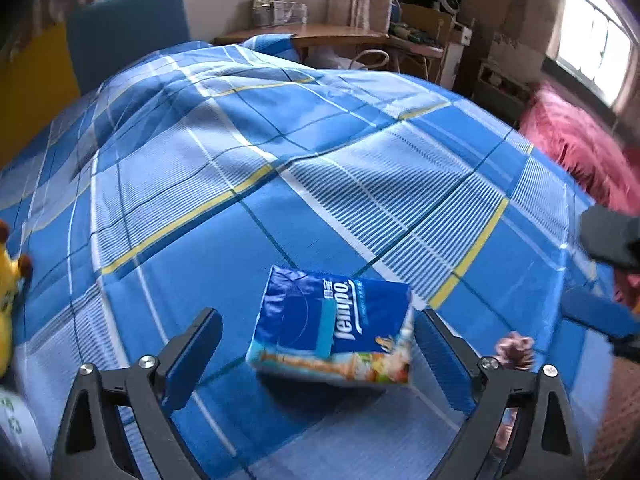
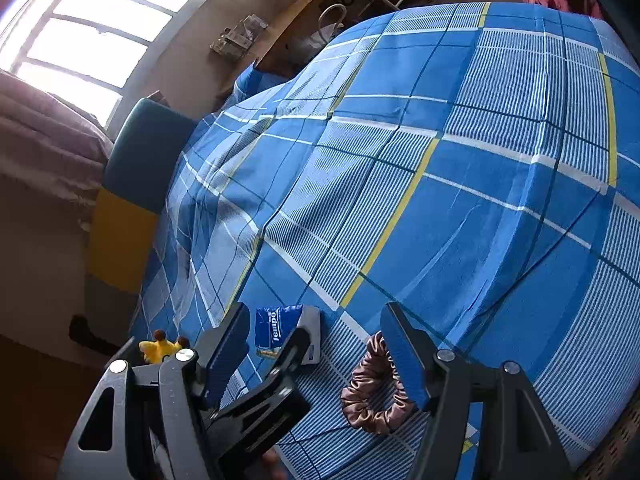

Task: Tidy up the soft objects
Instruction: 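Grasp the blue Tempo tissue pack with left gripper while right moves to the scrunchie, then grasp the brown satin scrunchie with right gripper while left holds the tissue pack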

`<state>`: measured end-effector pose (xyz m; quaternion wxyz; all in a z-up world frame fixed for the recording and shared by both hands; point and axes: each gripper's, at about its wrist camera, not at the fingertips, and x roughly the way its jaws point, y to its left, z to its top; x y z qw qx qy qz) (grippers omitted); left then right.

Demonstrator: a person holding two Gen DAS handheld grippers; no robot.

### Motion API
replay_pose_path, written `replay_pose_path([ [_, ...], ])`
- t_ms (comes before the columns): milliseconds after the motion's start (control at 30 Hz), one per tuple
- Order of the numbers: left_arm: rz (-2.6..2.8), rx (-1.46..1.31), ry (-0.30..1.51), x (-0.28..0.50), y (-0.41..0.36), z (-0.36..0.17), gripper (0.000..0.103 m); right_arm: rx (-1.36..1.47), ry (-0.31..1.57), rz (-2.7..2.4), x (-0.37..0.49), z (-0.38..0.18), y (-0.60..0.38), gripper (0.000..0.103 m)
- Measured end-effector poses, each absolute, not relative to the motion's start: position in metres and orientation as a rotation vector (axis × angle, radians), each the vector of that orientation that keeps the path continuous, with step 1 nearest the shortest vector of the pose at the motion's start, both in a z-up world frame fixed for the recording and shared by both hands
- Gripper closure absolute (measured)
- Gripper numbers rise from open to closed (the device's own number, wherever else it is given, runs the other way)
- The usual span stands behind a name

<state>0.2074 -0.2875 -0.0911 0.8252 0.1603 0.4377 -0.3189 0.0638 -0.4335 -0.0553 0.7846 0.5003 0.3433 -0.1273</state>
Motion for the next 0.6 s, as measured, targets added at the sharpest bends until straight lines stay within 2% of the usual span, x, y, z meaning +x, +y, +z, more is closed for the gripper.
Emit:
replay_pose_path([
  [33, -0.697, 0.336, 0.953, 0.209, -0.287, -0.096, 0.030, 1.075, 0.742, -0.281, 0.064, -0.055, -0.434, 0.034],
  [267, -0.627, 0.269, 0.954, 0.188, -0.238, -0.087, 0.030, 1.056, 0.768, -0.288, 0.065, -0.057, -0.432, 0.034],
  [600, -0.367, 0.231, 0.950, 0.125, -0.134, -0.073, 0.030, 0.847, 0.998, -0.364, 0.086, -0.072, -0.411, 0.034],
])
